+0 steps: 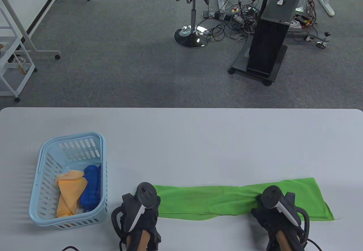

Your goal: Roll rectangular towel into towel roll

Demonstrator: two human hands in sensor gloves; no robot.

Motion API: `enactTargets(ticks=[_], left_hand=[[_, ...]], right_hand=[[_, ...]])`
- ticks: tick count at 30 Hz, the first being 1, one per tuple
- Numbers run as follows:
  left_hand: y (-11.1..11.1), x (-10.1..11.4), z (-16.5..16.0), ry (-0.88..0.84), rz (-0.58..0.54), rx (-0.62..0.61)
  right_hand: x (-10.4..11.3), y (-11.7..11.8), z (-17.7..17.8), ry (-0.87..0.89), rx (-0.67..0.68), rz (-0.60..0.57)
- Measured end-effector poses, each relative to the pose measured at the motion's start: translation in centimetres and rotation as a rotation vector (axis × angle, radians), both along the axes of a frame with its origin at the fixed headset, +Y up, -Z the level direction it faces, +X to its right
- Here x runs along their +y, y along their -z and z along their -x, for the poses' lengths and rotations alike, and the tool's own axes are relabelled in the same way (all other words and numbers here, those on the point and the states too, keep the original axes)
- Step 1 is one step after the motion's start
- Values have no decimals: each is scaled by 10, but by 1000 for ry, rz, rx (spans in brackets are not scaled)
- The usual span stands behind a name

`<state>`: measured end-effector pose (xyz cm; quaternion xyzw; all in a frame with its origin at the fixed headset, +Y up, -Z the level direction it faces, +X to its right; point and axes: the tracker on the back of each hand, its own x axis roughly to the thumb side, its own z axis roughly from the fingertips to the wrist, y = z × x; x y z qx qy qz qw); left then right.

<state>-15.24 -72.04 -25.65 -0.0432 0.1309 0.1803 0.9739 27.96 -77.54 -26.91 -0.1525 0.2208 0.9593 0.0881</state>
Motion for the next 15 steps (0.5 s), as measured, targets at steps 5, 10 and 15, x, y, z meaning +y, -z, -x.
enactTargets(ticks=[5, 10, 15], left_hand=[[6, -14, 1, 6, 84, -190], [11, -33, -9, 211, 218, -217], [12, -45, -3, 299, 351, -127]], right_hand=[[2, -1, -10, 17, -62, -26], [2, -2, -10, 12, -55, 3], [2, -2, -10, 30, -57, 11]])
